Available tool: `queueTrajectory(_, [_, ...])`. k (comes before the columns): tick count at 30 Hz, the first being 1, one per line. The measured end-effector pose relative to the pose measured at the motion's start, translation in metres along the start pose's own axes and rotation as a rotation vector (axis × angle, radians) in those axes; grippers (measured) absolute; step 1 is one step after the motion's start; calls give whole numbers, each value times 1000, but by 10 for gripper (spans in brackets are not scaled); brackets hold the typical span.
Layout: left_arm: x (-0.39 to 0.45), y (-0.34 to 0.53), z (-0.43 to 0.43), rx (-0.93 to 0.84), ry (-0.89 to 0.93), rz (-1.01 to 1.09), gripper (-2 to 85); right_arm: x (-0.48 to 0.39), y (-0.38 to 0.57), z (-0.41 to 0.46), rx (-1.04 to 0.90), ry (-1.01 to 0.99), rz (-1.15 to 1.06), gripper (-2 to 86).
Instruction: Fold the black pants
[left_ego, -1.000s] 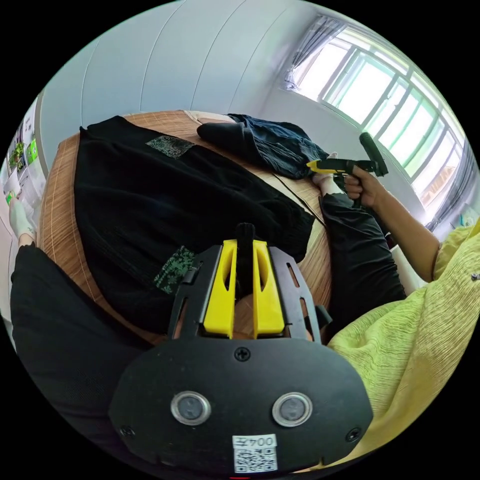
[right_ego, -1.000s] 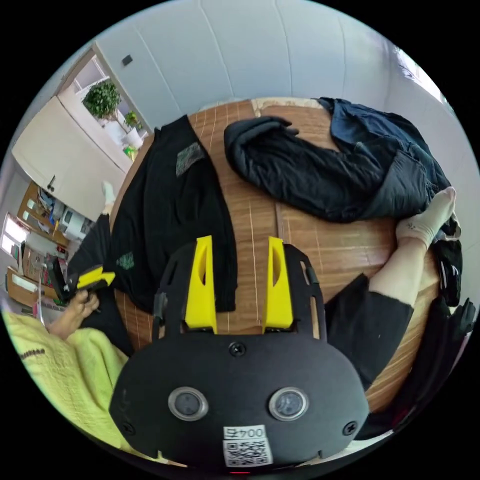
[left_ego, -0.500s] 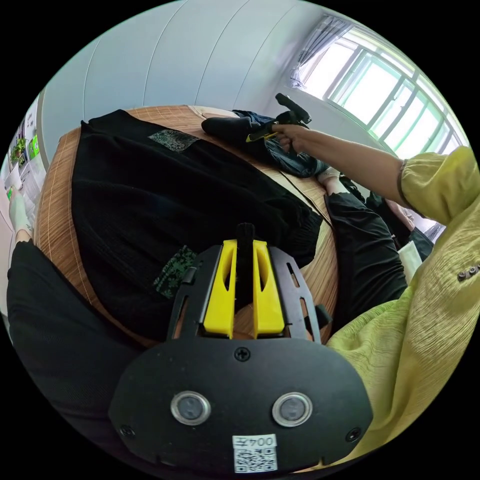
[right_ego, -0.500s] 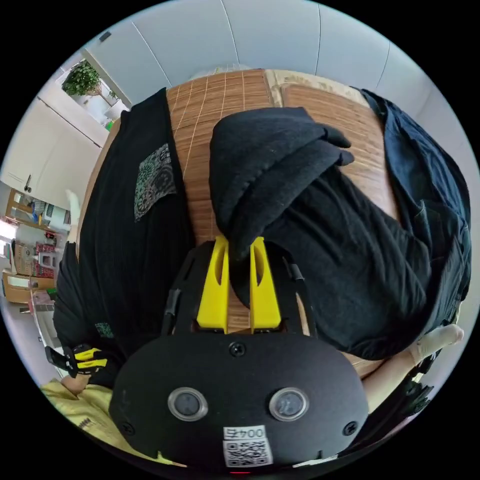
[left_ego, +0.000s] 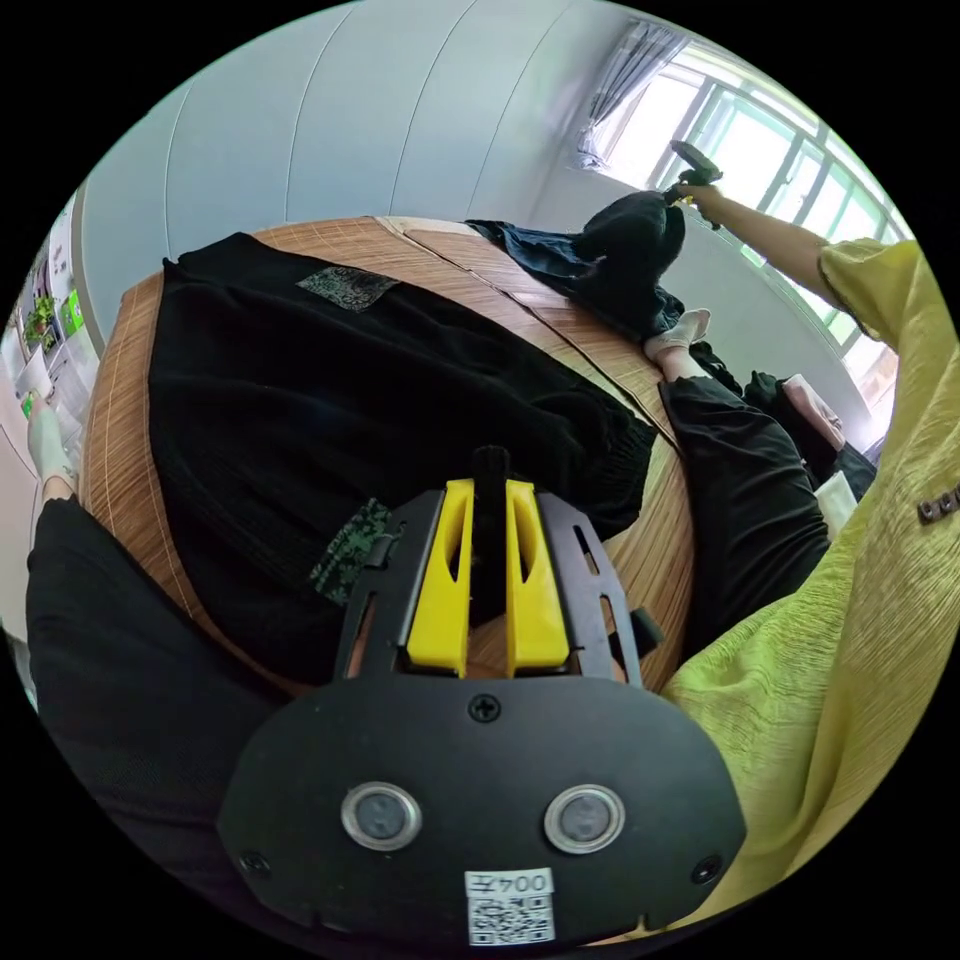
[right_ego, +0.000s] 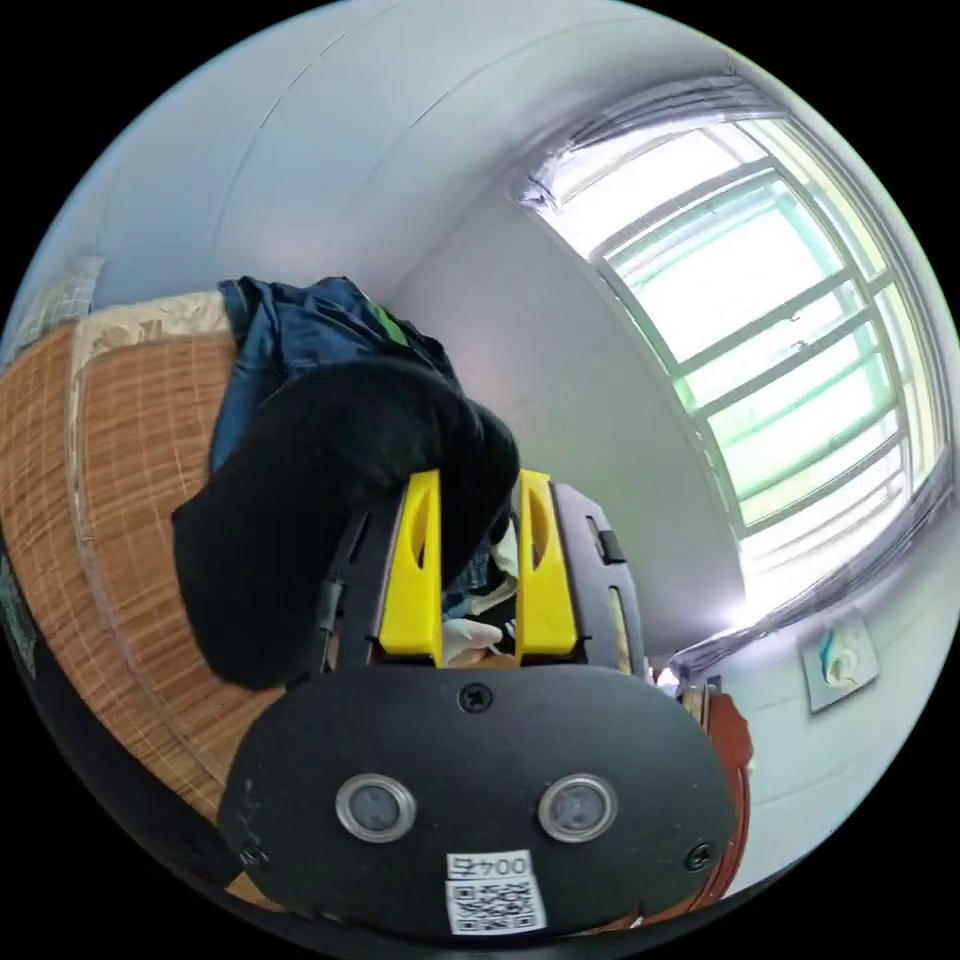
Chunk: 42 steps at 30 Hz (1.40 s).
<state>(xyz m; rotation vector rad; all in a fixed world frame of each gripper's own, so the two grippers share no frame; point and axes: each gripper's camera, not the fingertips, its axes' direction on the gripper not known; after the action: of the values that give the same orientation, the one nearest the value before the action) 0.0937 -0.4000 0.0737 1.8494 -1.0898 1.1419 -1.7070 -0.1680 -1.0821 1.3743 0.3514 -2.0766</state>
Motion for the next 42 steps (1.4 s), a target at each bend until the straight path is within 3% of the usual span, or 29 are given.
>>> queueTrajectory(5, [-9,28,-23,6,-18,15,12,-54,102,-53,228,-273,-203,118])
queueTrajectory(6, [-10,32,-26,8,-20,17,12,-79,134,-64,239,-419,-278,112])
queueTrajectory(10, [-13,63,-48,24,-38,37,12,-190,256,-78,3,-999,-619,153])
queueTrajectory(12, [-13,77,-57,31,-40,48,12,-228,303,-75,-137,-1095,-686,176])
queueTrajectory(16, [-12,109,-76,47,-39,73,12,-254,373,-69,-293,-1138,-635,173])
queueTrajectory(19, [-8,130,-84,48,-41,98,12,-237,401,-72,-263,-1255,-485,71])
queueTrajectory(23, [11,164,-97,33,-53,163,13,-224,416,-96,-145,-1190,-456,22])
queueTrajectory(28, [58,191,-97,-16,25,266,15,-182,392,-142,97,-915,-518,2])
queueTrajectory(31, [118,188,-58,-43,70,397,19,-167,370,-143,143,-800,-531,1])
queueTrajectory(35, [213,171,33,-83,1,626,29,-160,343,-117,144,-618,-506,14])
queueTrajectory(37, [241,166,67,-131,-29,674,37,-157,329,-83,27,-613,-443,32])
queueTrajectory(39, [270,173,61,-109,-66,698,46,-144,330,-78,-35,-624,-348,44])
queueTrajectory(42, [282,201,37,-95,-174,742,49,-114,356,-121,64,-602,-259,77])
